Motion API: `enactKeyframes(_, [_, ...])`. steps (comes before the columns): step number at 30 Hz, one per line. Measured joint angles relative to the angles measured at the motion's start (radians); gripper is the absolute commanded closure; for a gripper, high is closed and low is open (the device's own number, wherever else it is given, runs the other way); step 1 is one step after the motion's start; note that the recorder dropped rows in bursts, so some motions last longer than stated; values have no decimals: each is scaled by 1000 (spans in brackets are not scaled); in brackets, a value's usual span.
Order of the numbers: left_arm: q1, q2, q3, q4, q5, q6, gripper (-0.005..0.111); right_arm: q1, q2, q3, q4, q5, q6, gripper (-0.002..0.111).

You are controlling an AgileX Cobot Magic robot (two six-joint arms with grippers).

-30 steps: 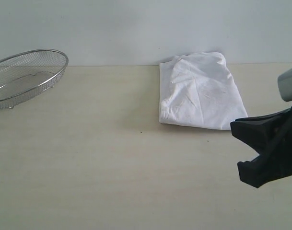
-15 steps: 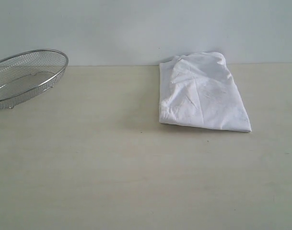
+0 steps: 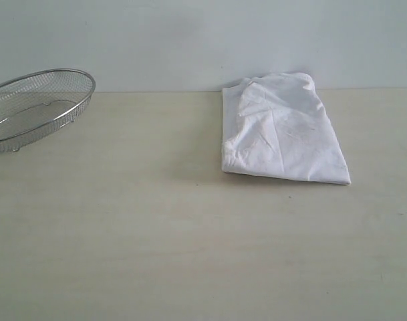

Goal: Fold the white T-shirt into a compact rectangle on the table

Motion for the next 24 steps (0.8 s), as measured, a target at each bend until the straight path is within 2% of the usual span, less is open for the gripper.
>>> enactKeyframes(9, [0, 0, 0, 0, 0, 0, 102, -2, -99, 2, 0, 142, -58, 109])
enactKeyframes(24, [0, 0, 0, 0, 0, 2, 102, -4, -103, 5, 0, 161, -65, 109])
